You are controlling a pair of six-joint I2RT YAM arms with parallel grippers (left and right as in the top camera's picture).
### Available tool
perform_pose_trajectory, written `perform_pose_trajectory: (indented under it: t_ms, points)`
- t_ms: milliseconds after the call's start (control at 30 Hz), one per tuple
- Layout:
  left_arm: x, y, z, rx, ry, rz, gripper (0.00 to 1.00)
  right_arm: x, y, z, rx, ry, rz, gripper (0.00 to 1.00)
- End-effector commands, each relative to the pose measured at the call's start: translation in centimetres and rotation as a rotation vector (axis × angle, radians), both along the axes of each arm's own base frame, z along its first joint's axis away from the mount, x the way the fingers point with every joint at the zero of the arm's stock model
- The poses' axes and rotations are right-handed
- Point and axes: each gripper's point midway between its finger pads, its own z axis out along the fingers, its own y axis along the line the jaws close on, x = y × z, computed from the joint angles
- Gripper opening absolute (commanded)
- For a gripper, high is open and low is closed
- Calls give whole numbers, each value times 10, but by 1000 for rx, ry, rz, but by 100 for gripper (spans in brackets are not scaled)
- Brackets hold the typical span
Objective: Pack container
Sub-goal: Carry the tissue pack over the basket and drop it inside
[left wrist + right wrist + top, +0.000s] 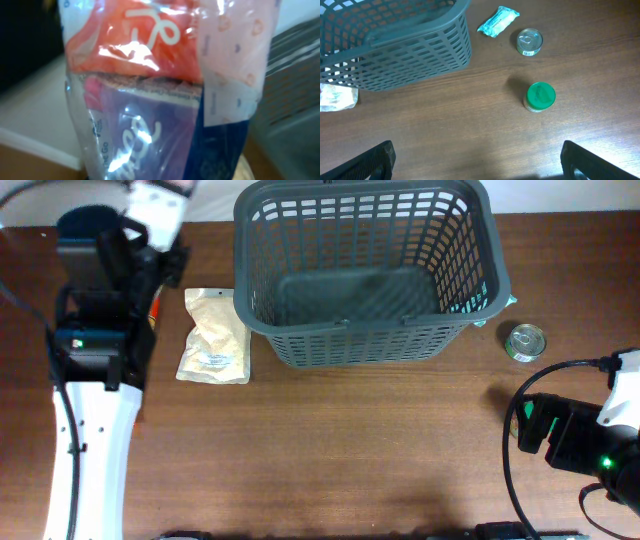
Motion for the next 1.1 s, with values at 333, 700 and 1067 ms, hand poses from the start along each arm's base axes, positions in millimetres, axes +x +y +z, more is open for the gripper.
perform_pose_trajectory:
  t_ms: [333, 700, 1067]
  points:
    - [12, -223, -21, 523, -205, -693, 2, 0, -3, -3, -8, 13, -18, 99]
    - [23, -253, -82, 560, -73, -731, 2, 0, -3, -3, -8, 13, -18, 99]
    - [-6, -246, -96, 586, 63, -779, 2, 0, -3, -3, -8, 13, -18, 99]
